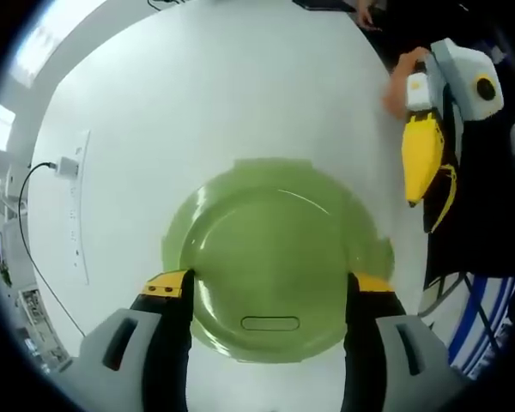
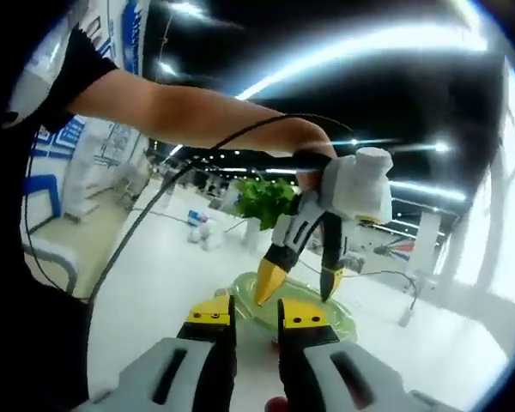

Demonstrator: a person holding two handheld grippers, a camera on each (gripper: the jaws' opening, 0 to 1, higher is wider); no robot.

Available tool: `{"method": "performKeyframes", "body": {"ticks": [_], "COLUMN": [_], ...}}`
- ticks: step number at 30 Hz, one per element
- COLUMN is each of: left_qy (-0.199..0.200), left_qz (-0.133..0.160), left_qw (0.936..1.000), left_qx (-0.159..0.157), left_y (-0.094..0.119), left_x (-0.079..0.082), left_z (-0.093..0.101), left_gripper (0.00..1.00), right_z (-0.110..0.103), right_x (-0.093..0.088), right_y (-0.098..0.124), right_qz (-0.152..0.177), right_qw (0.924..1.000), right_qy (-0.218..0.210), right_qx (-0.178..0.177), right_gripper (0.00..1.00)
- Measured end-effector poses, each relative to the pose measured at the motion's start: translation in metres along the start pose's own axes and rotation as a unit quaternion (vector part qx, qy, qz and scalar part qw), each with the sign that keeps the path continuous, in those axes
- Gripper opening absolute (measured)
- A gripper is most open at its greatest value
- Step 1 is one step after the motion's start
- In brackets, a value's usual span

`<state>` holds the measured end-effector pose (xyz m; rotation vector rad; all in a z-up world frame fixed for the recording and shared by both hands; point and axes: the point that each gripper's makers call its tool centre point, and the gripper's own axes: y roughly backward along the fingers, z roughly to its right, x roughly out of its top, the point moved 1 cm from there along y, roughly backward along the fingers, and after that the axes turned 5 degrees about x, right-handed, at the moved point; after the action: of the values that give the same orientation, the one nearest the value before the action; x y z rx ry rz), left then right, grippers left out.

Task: Open container latches remove lid place lid upside down on tabletop take tomato from container place on tabletop

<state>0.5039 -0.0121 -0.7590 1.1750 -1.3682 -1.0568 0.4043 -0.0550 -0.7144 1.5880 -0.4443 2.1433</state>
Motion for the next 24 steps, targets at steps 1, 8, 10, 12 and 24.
{"method": "performKeyframes", "body": {"ticks": [1,8,10,12,24], "left_qy": [0.001,0.002,0.002,0.003,0.009], "left_qz": [0.002,0.005,0.001,-0.002,0.007], "left_qw": [1.0,1.0,1.0,1.0,0.9999], "left_qx": [0.0,-0.001,-0.001,-0.001,0.0], "left_y": [0.0,0.0,0.0,0.0,0.001], "left_x": [0.0,0.001,0.001,0.001,-0.001], "left_z": [0.0,0.0,0.0,0.0,0.0], "left_gripper": [0.63,0.63,0.63,0.63,0.64], "right_z": [0.004,0.035,0.045,0.054,0.065], "right_x": [0.0,-0.008,-0.012,-0.019,-0.061], "right_y": [0.001,0.005,0.009,0.013,0.019], "right_qz": [0.003,0.038,0.055,0.049,0.043], "right_qw": [0.9997,0.9737,0.9604,0.9524,0.8757], "right_qy": [-0.02,-0.196,-0.238,-0.254,-0.418], "right_qx": [-0.014,-0.111,-0.133,-0.161,-0.238], "right_gripper": [0.14,0.1,0.1,0.1,0.16]}}
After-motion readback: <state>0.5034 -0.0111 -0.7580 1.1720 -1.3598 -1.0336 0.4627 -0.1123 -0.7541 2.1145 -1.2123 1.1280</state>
